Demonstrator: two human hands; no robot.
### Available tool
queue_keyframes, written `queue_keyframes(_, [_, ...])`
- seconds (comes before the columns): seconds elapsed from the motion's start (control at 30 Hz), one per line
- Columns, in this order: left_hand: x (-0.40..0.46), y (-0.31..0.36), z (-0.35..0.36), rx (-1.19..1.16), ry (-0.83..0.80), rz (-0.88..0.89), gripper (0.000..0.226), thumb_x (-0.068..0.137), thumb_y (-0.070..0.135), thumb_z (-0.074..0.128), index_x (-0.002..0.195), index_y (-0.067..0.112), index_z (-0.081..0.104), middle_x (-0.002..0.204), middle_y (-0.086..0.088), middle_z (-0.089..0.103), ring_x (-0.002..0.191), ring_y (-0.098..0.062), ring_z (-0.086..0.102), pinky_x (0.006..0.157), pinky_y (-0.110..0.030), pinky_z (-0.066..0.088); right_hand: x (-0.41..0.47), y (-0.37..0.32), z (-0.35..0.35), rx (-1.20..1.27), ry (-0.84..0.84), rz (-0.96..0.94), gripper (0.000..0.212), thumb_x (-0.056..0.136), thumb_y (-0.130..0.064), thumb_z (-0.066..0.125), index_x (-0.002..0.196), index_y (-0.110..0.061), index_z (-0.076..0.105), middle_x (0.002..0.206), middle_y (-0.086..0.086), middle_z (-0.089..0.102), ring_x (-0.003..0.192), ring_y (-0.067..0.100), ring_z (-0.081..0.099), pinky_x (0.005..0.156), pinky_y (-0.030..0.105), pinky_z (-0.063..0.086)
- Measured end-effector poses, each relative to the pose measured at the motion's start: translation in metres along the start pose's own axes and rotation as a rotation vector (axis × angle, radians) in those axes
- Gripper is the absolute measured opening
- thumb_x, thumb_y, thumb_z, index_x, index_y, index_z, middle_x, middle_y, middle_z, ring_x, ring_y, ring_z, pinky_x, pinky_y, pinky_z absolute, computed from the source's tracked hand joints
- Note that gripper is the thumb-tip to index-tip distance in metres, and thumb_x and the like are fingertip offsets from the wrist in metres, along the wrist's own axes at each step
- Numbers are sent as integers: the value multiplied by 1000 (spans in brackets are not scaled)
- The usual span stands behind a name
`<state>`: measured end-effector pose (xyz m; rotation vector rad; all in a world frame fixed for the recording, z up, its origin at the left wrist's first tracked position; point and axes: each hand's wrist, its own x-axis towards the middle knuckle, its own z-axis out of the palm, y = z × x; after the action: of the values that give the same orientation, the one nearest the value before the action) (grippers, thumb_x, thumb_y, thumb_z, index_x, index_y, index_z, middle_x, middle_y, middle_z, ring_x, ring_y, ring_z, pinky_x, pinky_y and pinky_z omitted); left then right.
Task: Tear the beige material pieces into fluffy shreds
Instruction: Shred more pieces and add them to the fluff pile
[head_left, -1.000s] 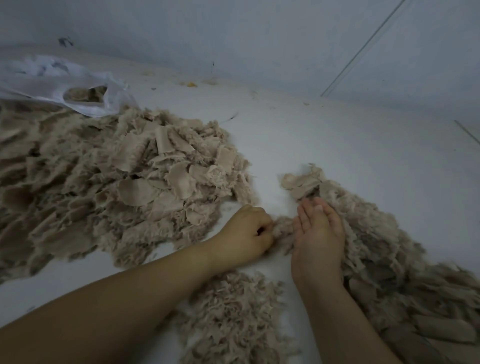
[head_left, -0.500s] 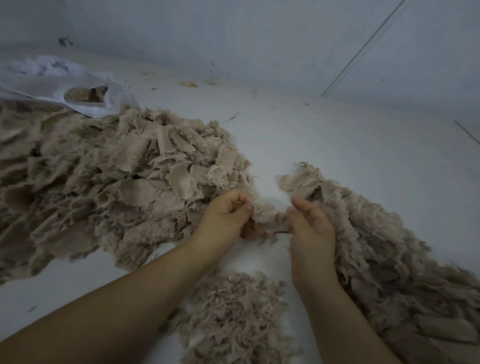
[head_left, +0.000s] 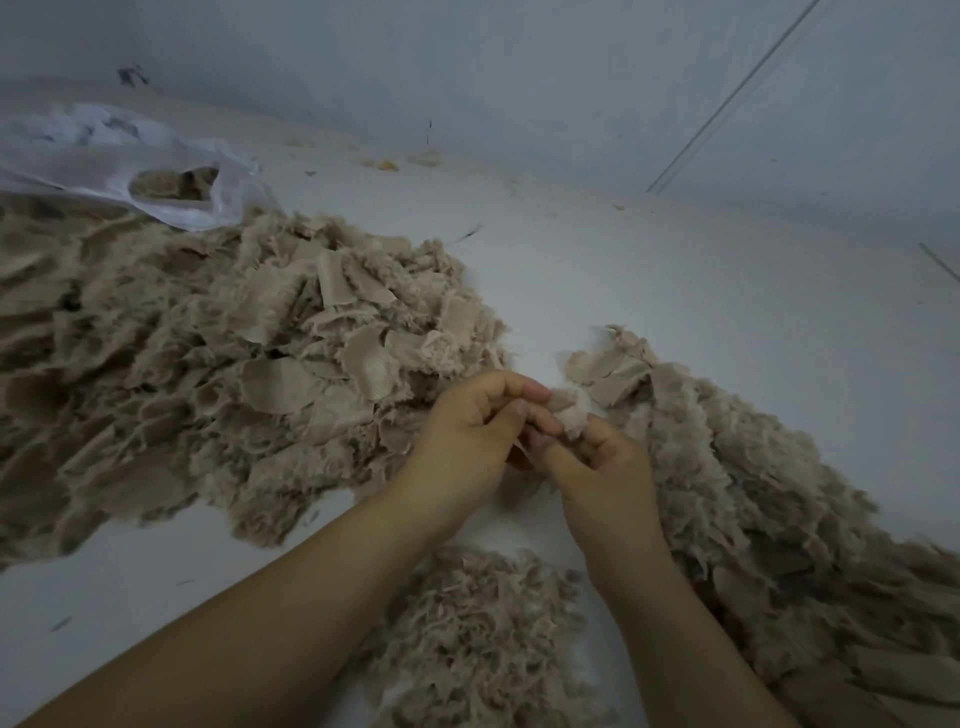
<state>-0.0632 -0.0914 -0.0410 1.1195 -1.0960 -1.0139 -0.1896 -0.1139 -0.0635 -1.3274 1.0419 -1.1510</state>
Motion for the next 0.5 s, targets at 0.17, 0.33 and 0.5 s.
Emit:
queue_keyframes(0.17, [-3,2,-5,-105,71,-20,11,97,-3,50,102,4,56,78,-13,69,52,-21,55,47,-29,46,0,0,-3,-51,51,-53,24,95,-17,67,76,-2,69,70,24,64,57,20,51,52,25,43])
queue_keyframes(0.33, [1,-3,-14,152,128,-77,25,85,16,74,107,19,62,96,-1,60,51,-1,50,44,-14,40,1,-1,-3,-37,33,-53,28,98,-16,62,74,-6,73,69,20,68,59,25,57,54,27,48])
queue_keyframes(0.5, [5,-2,-13,146,46,-111,14,94,14,64,80,10,63,59,0,56,39,-7,41,37,-18,32,1,1,-4,-32,-12,-49,31,98,-15,61,71,-5,72,69,21,67,61,32,57,60,36,47])
